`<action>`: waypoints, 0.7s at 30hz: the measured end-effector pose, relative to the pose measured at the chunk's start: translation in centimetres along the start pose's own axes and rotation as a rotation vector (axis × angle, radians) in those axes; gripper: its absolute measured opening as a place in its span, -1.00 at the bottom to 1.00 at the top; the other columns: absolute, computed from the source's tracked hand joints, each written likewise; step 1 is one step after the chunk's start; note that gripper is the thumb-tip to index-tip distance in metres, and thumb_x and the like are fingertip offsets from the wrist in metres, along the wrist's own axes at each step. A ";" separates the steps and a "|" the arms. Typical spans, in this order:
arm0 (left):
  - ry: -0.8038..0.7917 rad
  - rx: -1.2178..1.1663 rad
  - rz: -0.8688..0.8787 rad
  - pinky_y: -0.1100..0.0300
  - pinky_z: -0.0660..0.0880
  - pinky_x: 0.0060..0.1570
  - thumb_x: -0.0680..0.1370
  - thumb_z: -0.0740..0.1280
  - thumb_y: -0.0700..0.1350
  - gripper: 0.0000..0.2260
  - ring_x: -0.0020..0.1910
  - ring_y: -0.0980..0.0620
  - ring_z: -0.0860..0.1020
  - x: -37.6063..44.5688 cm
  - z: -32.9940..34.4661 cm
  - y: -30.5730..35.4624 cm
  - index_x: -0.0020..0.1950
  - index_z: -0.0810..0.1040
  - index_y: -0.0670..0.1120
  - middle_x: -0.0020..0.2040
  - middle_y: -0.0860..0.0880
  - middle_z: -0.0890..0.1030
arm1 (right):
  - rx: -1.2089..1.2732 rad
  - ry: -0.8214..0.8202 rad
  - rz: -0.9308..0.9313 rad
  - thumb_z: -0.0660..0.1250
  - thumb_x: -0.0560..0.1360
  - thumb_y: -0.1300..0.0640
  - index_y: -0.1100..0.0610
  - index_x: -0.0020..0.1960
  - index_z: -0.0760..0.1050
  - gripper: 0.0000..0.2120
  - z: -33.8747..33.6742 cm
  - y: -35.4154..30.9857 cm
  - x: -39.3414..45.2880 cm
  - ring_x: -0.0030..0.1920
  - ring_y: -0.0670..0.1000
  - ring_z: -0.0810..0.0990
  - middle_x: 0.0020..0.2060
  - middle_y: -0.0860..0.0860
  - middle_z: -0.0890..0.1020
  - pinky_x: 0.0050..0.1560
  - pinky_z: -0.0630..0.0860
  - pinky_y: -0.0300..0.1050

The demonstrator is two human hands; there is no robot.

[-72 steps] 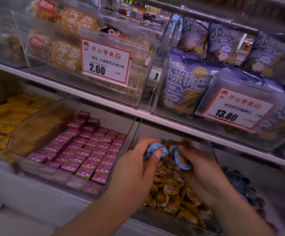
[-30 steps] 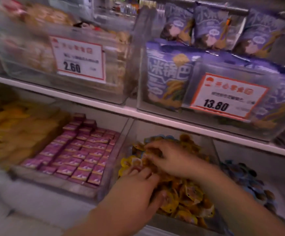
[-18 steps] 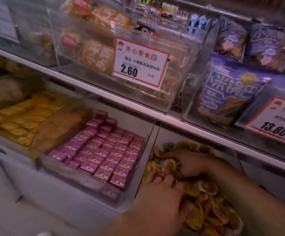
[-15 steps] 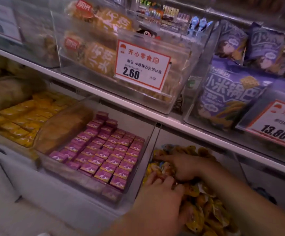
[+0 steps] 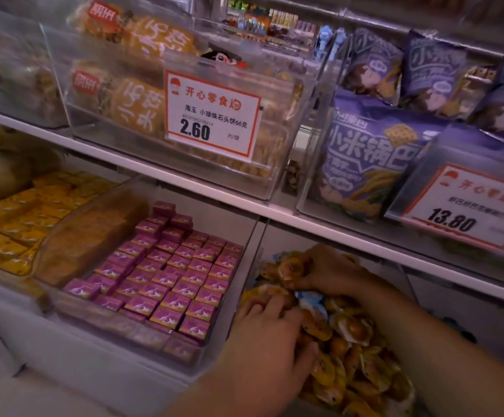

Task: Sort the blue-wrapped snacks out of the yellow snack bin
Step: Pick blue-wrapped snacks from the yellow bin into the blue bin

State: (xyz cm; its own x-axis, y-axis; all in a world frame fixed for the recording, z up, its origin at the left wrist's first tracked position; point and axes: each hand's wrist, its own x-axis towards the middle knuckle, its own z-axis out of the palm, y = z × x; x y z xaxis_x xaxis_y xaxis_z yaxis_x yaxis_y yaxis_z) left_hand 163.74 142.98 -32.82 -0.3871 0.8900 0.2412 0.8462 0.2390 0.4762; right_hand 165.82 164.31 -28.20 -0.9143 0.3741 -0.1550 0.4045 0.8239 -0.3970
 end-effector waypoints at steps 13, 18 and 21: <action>0.031 -0.110 -0.063 0.13 0.39 0.26 0.40 0.13 0.42 -0.42 0.24 0.09 0.47 1.6 0.9 -0.1 0.38 0.26 0.28 0.26 0.20 0.49 | 0.365 0.140 0.016 0.42 0.53 0.12 -0.08 0.21 0.58 -0.73 -0.3 -1.3 -10.1 0.03 -0.36 0.58 0.07 -0.14 0.66 0.03 0.44 -0.47; 0.038 -0.039 -0.054 0.10 0.38 0.25 0.44 0.11 0.38 -0.44 0.23 0.04 0.45 1.4 0.6 0.0 0.42 0.24 0.29 0.29 0.21 0.41 | 0.351 0.355 -0.034 0.27 0.61 0.04 -0.30 0.21 0.52 -0.72 0.9 -0.5 -12.9 0.23 -0.39 0.46 0.20 -0.36 0.54 0.17 0.35 -0.54; 0.094 -0.074 0.036 0.06 0.43 0.21 0.50 0.18 0.29 -0.53 0.22 0.07 0.48 1.6 -0.2 0.5 0.41 0.34 0.25 0.33 0.22 0.40 | 0.212 0.414 -0.009 0.24 0.62 0.10 -0.16 0.29 0.54 -0.70 -0.2 -0.1 -14.0 0.28 -0.24 0.48 0.25 -0.23 0.55 0.29 0.38 -0.38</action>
State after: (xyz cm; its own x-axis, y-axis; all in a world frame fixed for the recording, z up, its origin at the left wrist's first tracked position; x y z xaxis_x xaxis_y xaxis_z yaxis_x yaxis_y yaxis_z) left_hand 163.48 144.42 -32.00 -0.3927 0.8562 0.3357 0.8320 0.1752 0.5264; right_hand 178.56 159.10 -25.80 -0.8152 0.5414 0.2059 0.3441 0.7385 -0.5798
